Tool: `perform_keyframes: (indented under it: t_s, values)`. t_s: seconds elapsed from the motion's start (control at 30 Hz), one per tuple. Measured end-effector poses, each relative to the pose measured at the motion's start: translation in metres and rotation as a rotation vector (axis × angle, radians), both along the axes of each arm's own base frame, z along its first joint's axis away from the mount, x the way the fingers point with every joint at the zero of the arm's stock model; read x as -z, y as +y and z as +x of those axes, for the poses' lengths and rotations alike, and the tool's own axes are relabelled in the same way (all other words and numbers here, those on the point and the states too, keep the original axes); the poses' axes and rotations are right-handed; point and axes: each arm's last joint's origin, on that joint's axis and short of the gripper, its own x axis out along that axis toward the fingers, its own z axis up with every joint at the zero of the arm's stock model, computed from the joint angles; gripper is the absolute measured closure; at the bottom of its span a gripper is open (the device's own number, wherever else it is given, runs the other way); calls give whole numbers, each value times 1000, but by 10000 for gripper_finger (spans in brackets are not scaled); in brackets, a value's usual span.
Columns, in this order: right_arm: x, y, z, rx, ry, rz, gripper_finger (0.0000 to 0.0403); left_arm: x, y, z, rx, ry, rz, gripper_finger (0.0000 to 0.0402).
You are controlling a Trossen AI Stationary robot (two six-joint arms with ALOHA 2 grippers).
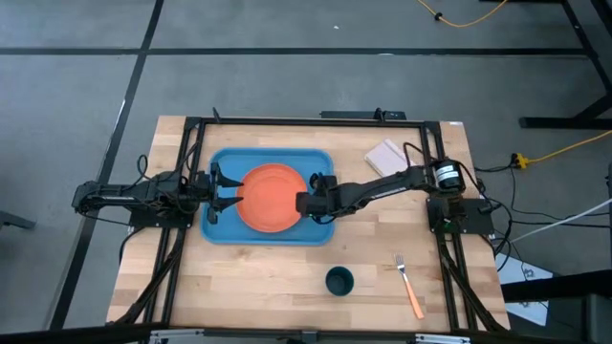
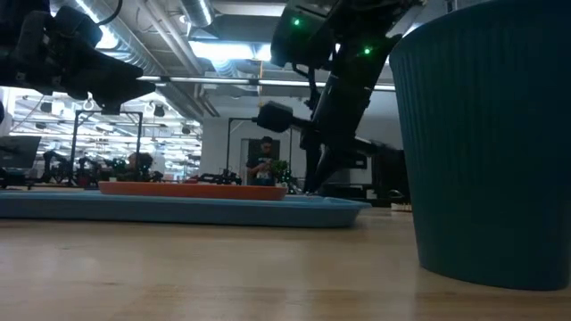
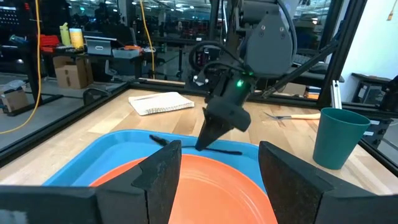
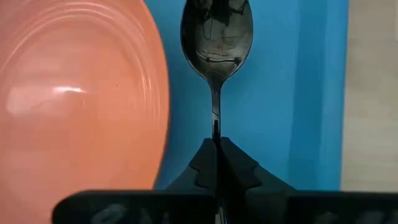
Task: Pick and place plate/cup/fork/spoon on tray
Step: Put the black spoon on the blue serving tray at the right of the orange plate
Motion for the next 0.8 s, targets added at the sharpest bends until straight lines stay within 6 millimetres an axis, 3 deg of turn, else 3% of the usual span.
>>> perform_keyframes:
  t_s: [0.37,0.53,0.8]
  values:
    - [25,2,5,8,39,62,391,0,0,0,0,0,0,194]
    - [27,1,6,9,40,58,367,0,0,0,0,0,0,194]
    - [27,1,7,10,32,50,362,0,0,0,0,0,0,194]
